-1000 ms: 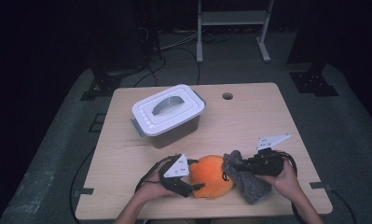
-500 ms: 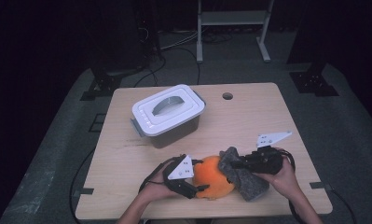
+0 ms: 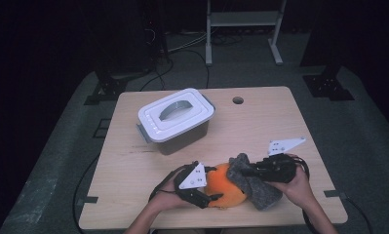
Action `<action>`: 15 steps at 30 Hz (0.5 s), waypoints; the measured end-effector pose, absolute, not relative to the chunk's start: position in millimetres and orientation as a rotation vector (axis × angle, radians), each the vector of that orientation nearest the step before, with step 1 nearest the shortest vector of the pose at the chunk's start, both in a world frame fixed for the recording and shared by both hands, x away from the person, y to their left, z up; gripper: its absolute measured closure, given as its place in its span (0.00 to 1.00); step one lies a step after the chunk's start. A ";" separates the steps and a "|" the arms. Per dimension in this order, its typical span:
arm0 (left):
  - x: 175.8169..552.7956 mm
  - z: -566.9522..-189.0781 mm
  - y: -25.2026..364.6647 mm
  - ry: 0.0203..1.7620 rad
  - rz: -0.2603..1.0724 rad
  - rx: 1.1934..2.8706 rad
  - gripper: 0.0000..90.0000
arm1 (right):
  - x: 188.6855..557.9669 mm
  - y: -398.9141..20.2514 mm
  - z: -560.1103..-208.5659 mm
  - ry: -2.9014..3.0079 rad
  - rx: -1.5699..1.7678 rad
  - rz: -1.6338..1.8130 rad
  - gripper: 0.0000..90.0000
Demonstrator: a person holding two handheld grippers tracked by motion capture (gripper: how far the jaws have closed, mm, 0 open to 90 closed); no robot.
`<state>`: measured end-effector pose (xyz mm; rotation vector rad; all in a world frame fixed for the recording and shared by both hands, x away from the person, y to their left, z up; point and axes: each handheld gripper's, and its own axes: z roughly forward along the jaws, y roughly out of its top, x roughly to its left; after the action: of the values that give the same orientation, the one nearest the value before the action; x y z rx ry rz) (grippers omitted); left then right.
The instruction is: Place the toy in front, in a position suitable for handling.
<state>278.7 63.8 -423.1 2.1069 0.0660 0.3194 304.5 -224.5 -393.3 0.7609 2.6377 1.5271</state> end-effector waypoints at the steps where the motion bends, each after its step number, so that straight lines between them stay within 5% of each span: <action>1: 278.3 -422.8 63.1 0.063 0.322 2.109 0.23 | 303.1 -219.2 -391.9 2.649 0.739 1.505 0.86; 7: 281.7 -417.2 69.3 0.121 0.289 2.087 0.16 | 304.4 -220.6 -401.8 2.681 0.759 1.467 0.86; 12: 282.8 -420.3 69.5 0.124 0.284 2.093 0.34 | 307.2 -234.1 -404.5 2.678 0.809 1.453 0.86; 15: 280.9 -418.8 66.3 0.103 0.297 2.100 0.35 | 303.9 -231.6 -396.7 2.663 0.781 1.446 0.87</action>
<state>280.9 66.3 -418.8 2.0997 0.1030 0.2968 303.9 -231.6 -396.7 0.7810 2.6633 1.4458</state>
